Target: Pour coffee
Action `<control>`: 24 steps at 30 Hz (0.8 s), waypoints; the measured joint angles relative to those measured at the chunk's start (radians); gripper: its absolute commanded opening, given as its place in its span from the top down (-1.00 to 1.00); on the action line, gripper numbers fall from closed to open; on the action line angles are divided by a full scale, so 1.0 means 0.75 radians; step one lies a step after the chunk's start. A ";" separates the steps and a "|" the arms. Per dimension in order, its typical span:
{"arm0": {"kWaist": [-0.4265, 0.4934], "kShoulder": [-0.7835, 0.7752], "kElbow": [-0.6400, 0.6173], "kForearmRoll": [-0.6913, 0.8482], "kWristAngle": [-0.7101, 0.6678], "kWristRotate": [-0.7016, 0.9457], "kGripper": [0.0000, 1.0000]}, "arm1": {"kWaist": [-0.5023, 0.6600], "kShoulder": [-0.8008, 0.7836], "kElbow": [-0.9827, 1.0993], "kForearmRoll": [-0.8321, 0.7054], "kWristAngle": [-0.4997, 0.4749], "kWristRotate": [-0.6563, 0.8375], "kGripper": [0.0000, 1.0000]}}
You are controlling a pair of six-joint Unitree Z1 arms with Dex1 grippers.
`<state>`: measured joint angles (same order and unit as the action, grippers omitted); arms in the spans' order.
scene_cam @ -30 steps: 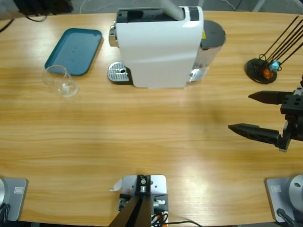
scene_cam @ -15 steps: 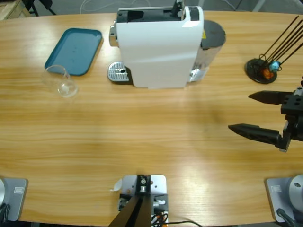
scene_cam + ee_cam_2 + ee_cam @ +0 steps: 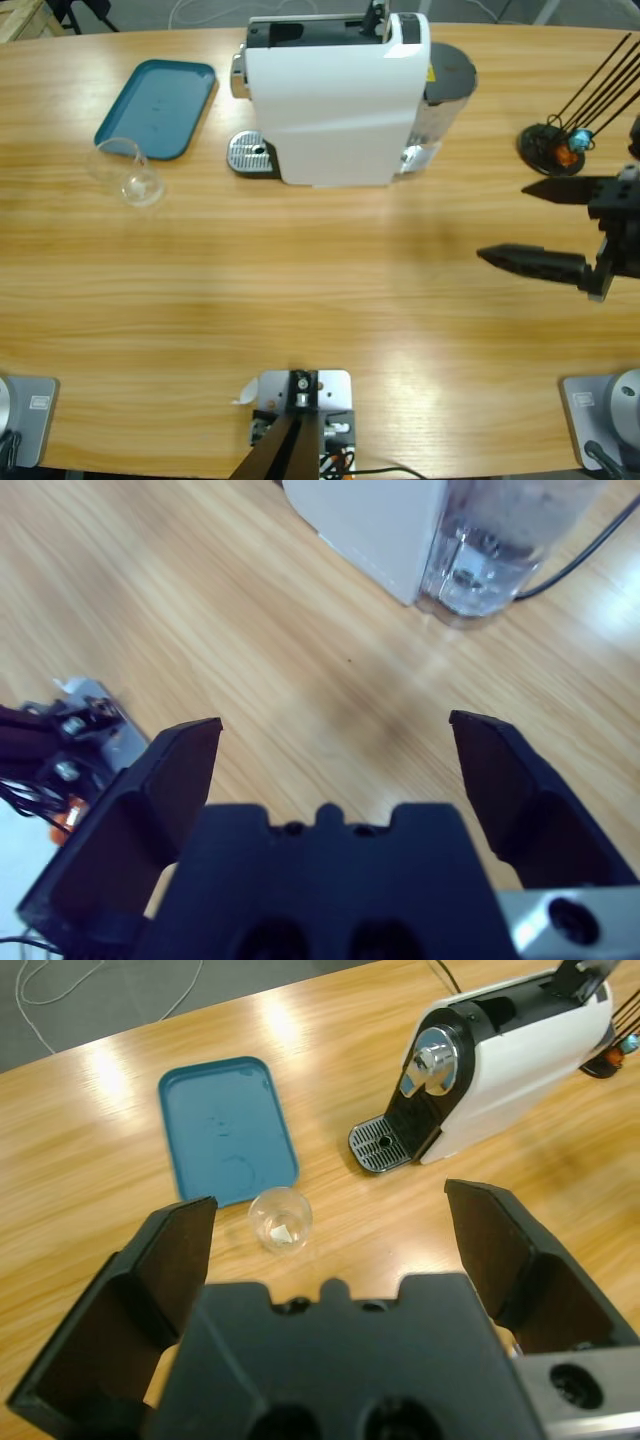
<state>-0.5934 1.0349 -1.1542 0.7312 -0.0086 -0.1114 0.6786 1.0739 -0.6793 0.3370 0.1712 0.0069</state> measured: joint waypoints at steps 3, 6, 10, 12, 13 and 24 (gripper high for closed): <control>-0.022 -0.010 0.000 0.000 -0.008 0.010 -0.98 | 0.000 0.031 -0.126 0.109 -0.073 0.004 -0.96; -0.056 -0.016 0.000 0.047 -0.011 0.049 -0.99 | 0.000 0.046 -0.210 0.212 -0.184 0.025 -1.00; -0.091 -0.016 0.000 0.118 -0.073 0.071 -0.98 | -0.054 0.120 -0.229 0.260 -0.209 0.139 -0.84; -0.094 -0.016 0.006 0.114 -0.099 0.072 -0.98 | -0.118 0.144 -0.218 0.256 -0.215 0.192 -0.71; -0.094 -0.016 0.012 0.107 -0.101 0.072 -0.98 | -0.156 0.149 -0.210 0.252 -0.232 0.215 -0.70; -0.089 -0.016 0.152 -0.023 -0.102 0.086 -0.86 | -0.516 0.131 -0.059 -0.018 -0.358 0.367 -0.53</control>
<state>-0.6601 1.0230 -1.0401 0.7141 -0.0854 -0.0466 0.2915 1.1719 -0.7237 0.3237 -0.0972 0.2819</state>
